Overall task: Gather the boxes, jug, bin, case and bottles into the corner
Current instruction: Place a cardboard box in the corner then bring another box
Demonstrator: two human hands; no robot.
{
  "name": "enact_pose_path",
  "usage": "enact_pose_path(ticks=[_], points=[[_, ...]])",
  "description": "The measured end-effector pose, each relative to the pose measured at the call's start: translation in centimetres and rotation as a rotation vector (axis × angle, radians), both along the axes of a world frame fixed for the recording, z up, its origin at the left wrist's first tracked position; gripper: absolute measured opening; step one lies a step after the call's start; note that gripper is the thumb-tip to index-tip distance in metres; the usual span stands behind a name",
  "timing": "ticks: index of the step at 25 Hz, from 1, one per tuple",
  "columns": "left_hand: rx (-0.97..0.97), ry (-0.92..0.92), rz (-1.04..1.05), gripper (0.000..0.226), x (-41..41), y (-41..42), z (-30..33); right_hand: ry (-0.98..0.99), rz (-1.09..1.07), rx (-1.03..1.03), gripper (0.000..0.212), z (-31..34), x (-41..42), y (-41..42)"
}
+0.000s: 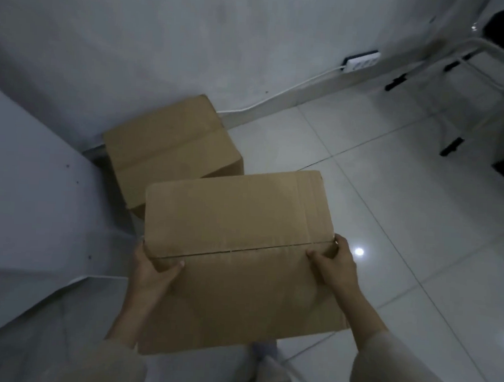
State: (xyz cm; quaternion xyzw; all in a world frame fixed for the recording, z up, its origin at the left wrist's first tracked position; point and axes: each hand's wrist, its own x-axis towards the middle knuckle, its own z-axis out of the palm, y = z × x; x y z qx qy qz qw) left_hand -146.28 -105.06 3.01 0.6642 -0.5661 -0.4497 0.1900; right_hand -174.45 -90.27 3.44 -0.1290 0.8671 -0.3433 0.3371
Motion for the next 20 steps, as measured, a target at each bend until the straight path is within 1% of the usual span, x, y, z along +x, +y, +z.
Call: enact_pose_path(ticks=[3, 5, 7, 10, 13, 15, 17, 20], points=[[0.09, 0.004, 0.04, 0.085, 1.0, -2.9, -4.8, -0.04, 0.088, 0.042, 0.065, -4.8, -0.7, -5.2], [0.112, -0.021, 0.105, 0.085, 1.6, -4.1, -8.0, -0.057, 0.138, 0.081, 0.066, -8.1, -0.9, -8.1], [0.12, -0.053, 0.15, 0.089, 2.0, -4.4, -10.4, -0.077, 0.183, 0.1, 0.066, -10.5, -0.8, -10.0], [0.154, -0.078, 0.152, 0.092, 2.2, -4.9, -12.7, -0.097, 0.261, 0.121, 0.068, -12.7, -0.4, -11.5], [0.225, -0.053, 0.129, 0.077, 2.3, -5.4, -13.2, -0.158, 0.304, 0.152, 0.071, -12.7, -0.3, -11.9], [0.272, -0.057, 0.074, 0.062, 2.1, -5.9, -12.4, -0.147, 0.333, 0.162, 0.064, -11.7, -0.5, -12.0], [0.275, -0.095, -0.016, 0.051, 1.5, -6.4, -11.2, -0.145, 0.359, 0.14, 0.054, -10.1, -0.5, -12.4], [0.281, -0.16, -0.095, 0.051, -0.4, -6.9, -7.7, -0.2, 0.393, 0.078, 0.043, -6.3, 0.4, -13.3]])
